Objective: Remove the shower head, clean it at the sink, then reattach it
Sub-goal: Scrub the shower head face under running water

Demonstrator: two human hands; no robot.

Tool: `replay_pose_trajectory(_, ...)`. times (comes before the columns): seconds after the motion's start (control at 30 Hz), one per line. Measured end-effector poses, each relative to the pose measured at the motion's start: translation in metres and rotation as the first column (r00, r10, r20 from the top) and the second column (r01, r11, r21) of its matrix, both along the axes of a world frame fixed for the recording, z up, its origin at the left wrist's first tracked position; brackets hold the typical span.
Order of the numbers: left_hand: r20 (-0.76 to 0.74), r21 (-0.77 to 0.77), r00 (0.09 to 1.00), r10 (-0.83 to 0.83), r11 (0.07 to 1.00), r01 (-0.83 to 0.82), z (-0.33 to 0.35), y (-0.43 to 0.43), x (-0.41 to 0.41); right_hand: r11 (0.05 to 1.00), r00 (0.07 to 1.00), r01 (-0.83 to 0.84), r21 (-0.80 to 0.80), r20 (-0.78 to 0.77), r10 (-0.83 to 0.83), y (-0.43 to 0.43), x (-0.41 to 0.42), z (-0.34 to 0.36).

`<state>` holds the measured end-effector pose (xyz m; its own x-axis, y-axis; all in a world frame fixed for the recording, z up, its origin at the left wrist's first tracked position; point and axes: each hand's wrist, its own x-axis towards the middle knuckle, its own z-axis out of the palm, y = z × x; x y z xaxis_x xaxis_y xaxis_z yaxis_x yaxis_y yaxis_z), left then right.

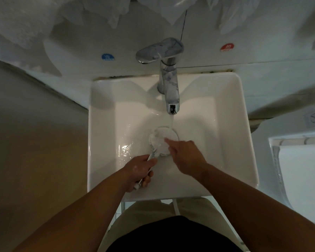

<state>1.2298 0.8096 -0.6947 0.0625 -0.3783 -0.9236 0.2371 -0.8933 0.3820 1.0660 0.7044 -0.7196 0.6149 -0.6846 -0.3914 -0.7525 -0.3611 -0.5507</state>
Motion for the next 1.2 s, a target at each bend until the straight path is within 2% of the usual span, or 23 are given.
replay_pose_trajectory(0.07,0.0,-0.003,1.0,-0.009,1.0,0.009,0.001,-0.001,0.001,0.989,0.988,-0.148,0.012,0.035,0.147,0.012,-0.001,0.005)
replay_pose_trajectory(0.1,0.0,-0.004,1.0,-0.012,1.0,0.012,0.001,-0.001,0.001,0.991,0.991,-0.134,0.007,0.014,0.134,0.008,-0.004,0.004)
replay_pose_trajectory(0.2,-0.013,0.0,1.0,-0.005,1.0,0.005,0.002,-0.001,0.002,0.994,0.995,0.086,-0.069,-0.048,-0.089,-0.017,-0.012,-0.005)
replay_pose_trajectory(0.23,-0.013,0.003,1.0,-0.003,1.0,0.003,0.003,-0.001,0.003,0.993,0.994,0.097,-0.072,-0.047,-0.101,-0.017,-0.011,-0.004)
replay_pose_trajectory(0.33,-0.008,0.003,1.0,-0.008,1.0,0.008,0.003,-0.002,0.003,0.997,0.997,-0.082,-0.009,0.001,0.082,0.007,-0.007,0.002)
replay_pose_trajectory(0.4,-0.005,0.004,1.0,-0.011,1.0,0.011,0.004,-0.002,0.003,0.992,0.992,-0.124,0.004,0.011,0.124,0.01,-0.01,0.005)
replay_pose_trajectory(0.53,-0.016,0.012,1.0,0.0,1.0,0.0,0.003,-0.002,0.004,0.996,0.997,0.058,-0.07,-0.042,-0.061,-0.012,-0.013,0.0)
replay_pose_trajectory(0.7,-0.009,0.013,1.0,0.0,1.0,0.0,0.002,-0.002,0.004,0.995,0.994,-0.104,-0.004,0.02,0.105,0.015,-0.004,0.006)
replay_pose_trajectory(0.83,-0.005,0.005,1.0,-0.004,1.0,0.004,0.003,-0.002,0.003,0.992,0.991,0.116,-0.04,-0.059,-0.119,-0.012,-0.005,0.004)
replay_pose_trajectory(0.87,0.0,0.002,1.0,-0.006,1.0,0.006,0.003,-0.001,0.003,0.995,0.994,0.097,-0.033,-0.053,-0.098,-0.008,-0.002,0.006)
replay_pose_trajectory(1.0,0.013,-0.011,1.0,-0.015,1.0,0.015,0.003,0.0,0.002,0.987,0.987,-0.16,0.017,0.034,0.159,0.018,-0.002,0.009)
replay_pose_trajectory(1.13,0.026,-0.022,0.999,-0.03,0.999,0.03,0.0,0.0,0.001,0.994,0.996,0.075,-0.074,-0.035,-0.078,-0.013,-0.015,-0.004)
replay_pose_trajectory(1.2,0.031,-0.02,0.999,-0.026,0.999,0.027,0.0,0.001,0.001,0.998,0.999,0.042,-0.039,-0.016,-0.043,-0.003,-0.013,-0.001)
